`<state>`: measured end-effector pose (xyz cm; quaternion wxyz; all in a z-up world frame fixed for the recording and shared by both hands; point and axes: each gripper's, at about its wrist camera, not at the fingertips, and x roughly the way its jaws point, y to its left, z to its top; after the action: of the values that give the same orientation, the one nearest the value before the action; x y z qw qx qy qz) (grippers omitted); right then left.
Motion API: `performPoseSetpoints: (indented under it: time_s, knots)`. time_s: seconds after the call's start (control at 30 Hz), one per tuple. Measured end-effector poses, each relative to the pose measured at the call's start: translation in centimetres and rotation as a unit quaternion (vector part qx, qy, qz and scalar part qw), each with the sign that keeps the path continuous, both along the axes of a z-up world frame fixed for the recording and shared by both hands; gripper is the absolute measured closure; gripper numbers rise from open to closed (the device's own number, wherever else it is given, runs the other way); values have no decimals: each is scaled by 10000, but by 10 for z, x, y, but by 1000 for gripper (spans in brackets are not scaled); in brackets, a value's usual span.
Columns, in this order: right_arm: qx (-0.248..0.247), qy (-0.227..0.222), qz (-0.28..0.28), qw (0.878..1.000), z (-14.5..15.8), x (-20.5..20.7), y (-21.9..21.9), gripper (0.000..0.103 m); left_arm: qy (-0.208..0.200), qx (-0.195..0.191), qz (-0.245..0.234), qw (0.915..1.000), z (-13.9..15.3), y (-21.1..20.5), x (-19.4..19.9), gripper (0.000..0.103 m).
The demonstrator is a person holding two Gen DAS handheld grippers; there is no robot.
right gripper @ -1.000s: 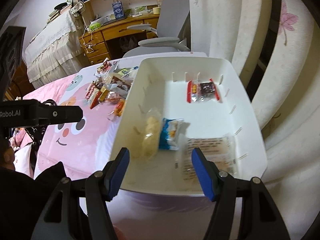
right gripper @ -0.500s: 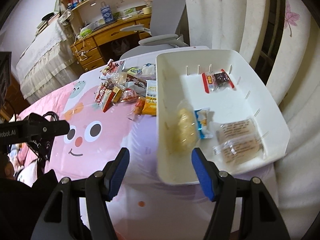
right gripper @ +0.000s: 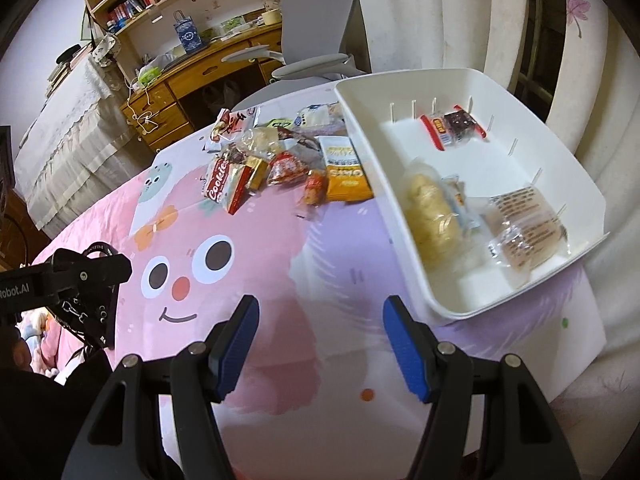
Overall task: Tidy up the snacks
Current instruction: 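Withdraw both open tools from the tray toward the remaining snacks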
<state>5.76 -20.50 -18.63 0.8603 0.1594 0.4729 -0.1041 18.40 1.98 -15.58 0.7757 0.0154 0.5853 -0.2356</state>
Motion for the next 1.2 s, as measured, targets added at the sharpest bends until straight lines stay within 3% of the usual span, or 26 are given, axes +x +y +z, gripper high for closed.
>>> performPoseSetpoints:
  time_s: [0.6,0.93,1.2]
  knots:
    - [327,88,-139,9993,-19,49,23,38,23,365,-260,9990,-26,2,57,33]
    - [523,97,-409,9977,-53,99,13,43,219,691,-303,9969,-64,-22,120,26]
    - [313,69,-452,9985,-81,133,0,46,295,818,-479,9951,-96,-51,164,20]
